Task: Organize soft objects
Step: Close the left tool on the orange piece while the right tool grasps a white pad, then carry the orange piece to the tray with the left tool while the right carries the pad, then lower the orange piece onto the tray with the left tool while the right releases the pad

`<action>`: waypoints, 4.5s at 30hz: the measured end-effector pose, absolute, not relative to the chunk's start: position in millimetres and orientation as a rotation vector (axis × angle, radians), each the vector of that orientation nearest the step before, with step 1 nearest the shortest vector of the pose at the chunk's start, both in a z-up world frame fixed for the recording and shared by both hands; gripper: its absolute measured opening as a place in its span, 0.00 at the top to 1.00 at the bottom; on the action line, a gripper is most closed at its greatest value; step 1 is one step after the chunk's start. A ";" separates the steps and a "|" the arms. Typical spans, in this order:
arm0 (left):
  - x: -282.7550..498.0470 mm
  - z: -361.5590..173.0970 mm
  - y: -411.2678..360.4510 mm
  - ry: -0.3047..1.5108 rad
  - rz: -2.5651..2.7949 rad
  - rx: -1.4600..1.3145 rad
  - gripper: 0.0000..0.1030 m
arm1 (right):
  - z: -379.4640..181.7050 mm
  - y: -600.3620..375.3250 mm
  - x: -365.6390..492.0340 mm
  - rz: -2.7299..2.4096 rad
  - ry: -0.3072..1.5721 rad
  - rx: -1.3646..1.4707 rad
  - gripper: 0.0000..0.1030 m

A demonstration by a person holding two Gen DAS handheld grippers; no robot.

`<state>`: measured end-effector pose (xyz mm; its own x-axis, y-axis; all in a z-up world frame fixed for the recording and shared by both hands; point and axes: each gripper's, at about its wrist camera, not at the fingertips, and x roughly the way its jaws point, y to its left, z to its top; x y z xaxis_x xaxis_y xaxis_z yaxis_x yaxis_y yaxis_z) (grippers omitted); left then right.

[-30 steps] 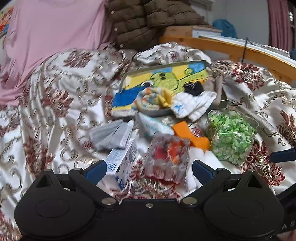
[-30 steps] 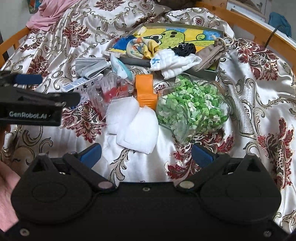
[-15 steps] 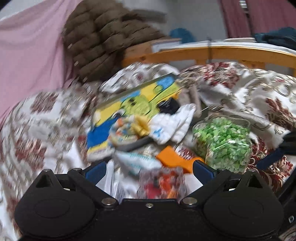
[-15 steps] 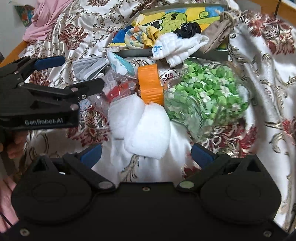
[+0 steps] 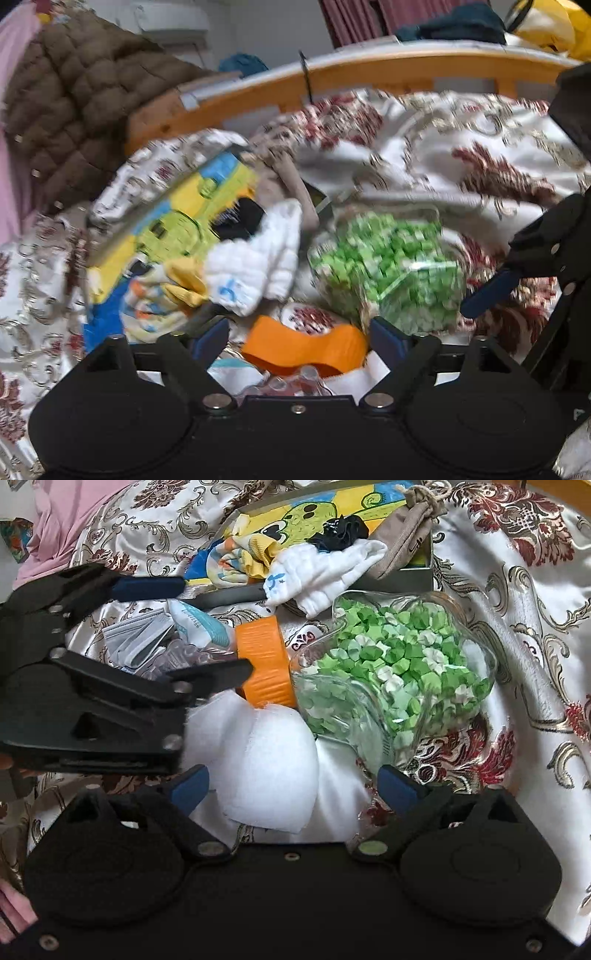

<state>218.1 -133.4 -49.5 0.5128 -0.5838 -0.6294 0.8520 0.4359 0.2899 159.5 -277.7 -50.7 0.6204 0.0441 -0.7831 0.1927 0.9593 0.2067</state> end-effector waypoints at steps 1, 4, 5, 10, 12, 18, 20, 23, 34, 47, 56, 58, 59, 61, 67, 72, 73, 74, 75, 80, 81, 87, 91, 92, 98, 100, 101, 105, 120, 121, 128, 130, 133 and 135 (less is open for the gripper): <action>220.8 -52.5 -134.6 0.493 -0.946 0.645 0.24 | -52.2 -275.5 160.2 -0.083 0.903 0.282 0.12; 227.3 -57.7 -137.3 0.538 -0.972 0.638 0.32 | -56.7 -265.4 164.2 -0.066 0.919 0.267 0.16; 228.0 -59.2 -138.7 0.545 -0.984 0.642 0.34 | -57.8 -263.0 165.6 -0.063 0.920 0.263 0.18; 225.7 -68.1 -152.6 0.563 -1.025 0.711 0.50 | -59.3 -250.1 168.9 -0.056 0.904 0.236 0.24; 224.2 -72.9 -158.5 0.581 -1.028 0.761 0.55 | -60.3 -250.1 167.1 -0.058 0.900 0.238 0.27; 229.5 -76.3 -162.6 0.623 -1.001 0.760 0.61 | -66.3 -248.2 170.8 -0.064 0.897 0.231 0.36; 231.4 -74.7 -162.0 0.634 -0.992 0.738 0.64 | -68.5 -246.2 173.0 -0.061 0.895 0.221 0.42; 233.9 -73.6 -161.9 0.646 -0.979 0.708 0.70 | -71.1 -245.9 175.6 -0.063 0.894 0.215 0.49; 236.5 -65.1 -157.0 0.681 -0.926 0.584 0.82 | -80.1 -260.8 180.0 -0.071 0.921 0.261 0.84; 242.1 -25.8 -122.7 0.701 -0.775 0.279 0.85 | -70.5 -276.9 173.4 -0.043 0.916 0.324 0.99; 235.2 9.9 -94.2 0.623 -0.721 0.048 0.85 | -46.2 -288.8 156.4 -0.011 0.827 0.379 1.00; 234.3 15.3 -86.4 0.617 -0.718 -0.003 0.85 | -39.0 -291.6 150.7 -0.011 0.806 0.396 1.00; 233.7 18.1 -82.4 0.612 -0.712 -0.026 0.85 | -36.3 -294.1 148.7 -0.013 0.796 0.402 1.00; 232.7 21.7 -77.3 0.603 -0.703 -0.048 0.85 | -28.9 -297.8 144.1 -0.015 0.777 0.408 1.00; 231.2 28.1 -69.9 0.576 -0.687 -0.085 0.85 | -6.3 -303.3 129.8 0.016 0.677 0.374 1.00; 234.9 28.8 -63.9 0.560 -0.678 -0.121 0.85 | 16.7 -299.7 121.2 0.042 0.588 0.340 1.00; 236.3 29.3 -62.1 0.556 -0.674 -0.134 0.85 | 20.6 -300.4 119.3 0.047 0.571 0.335 1.00; 237.3 30.1 -60.3 0.551 -0.671 -0.147 0.85 | 25.7 -301.2 118.2 0.052 0.551 0.331 1.00; 237.7 31.0 -58.8 0.544 -0.668 -0.157 0.85 | 30.1 -303.2 117.1 0.055 0.534 0.329 1.00; 246.7 34.3 -52.7 0.521 -0.648 -0.214 0.85 | 55.0 -313.0 115.7 0.065 0.450 0.340 1.00; 249.3 34.8 -52.8 0.519 -0.646 -0.219 0.85 | 58.6 -315.1 116.6 0.068 0.438 0.338 1.00; 271.0 39.7 -60.5 0.483 -0.637 -0.248 0.85 | 96.3 -341.9 146.9 0.056 0.318 0.327 1.00; 291.1 40.5 -72.0 0.455 -0.643 -0.268 0.85 | 114.7 -365.9 176.5 0.020 0.253 0.356 1.00; 297.8 39.0 -75.4 0.454 -0.647 -0.279 0.85 | 118.5 -371.0 183.7 0.016 0.242 0.360 1.00; 329.3 24.4 -89.5 0.454 -0.635 -0.311 0.85 | 130.0 -399.5 235.8 -0.040 0.216 0.390 1.00; 340.7 15.8 -89.8 0.455 -0.634 -0.344 0.85 | 127.3 -403.6 254.6 -0.056 0.230 0.395 1.00; 345.4 11.0 -89.5 0.462 -0.635 -0.361 0.85 | 125.2 -407.0 261.9 -0.064 0.244 0.399 1.00; 364.5 -15.2 -89.0 0.516 -0.610 -0.401 0.85 | 102.6 -405.1 287.0 -0.102 0.321 0.414 1.00; 395.9 -72.6 -104.4 0.725 -0.567 -0.323 0.84 | 43.2 -413.9 313.0 -0.174 0.556 0.496 0.96; 396.2 -75.2 -106.6 0.728 -0.573 -0.313 0.84 | 41.4 -413.2 309.7 -0.175 0.559 0.510 0.96; 394.4 -71.5 -116.1 0.739 -0.582 -0.279 0.73 | 25.2 -422.8 312.3 -0.173 0.563 0.576 0.83; 393.9 -70.9 -116.8 0.749 -0.584 -0.295 0.70 | 24.0 -422.3 311.8 -0.164 0.555 0.584 0.76; 390.7 -68.4 -119.3 0.742 -0.580 -0.284 0.67 | 25.3 -420.9 309.3 -0.146 0.531 0.598 0.72; 389.2 -65.6 -118.7 0.734 -0.581 -0.287 0.65 | 28.7 -421.0 306.0 -0.134 0.516 0.609 0.68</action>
<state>389.2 -118.7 -65.6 0.5961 -0.5894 -0.5452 0.3951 0.8065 -0.4400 306.0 -421.0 28.7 0.8654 0.0289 -0.5002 0.2685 0.8161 0.5117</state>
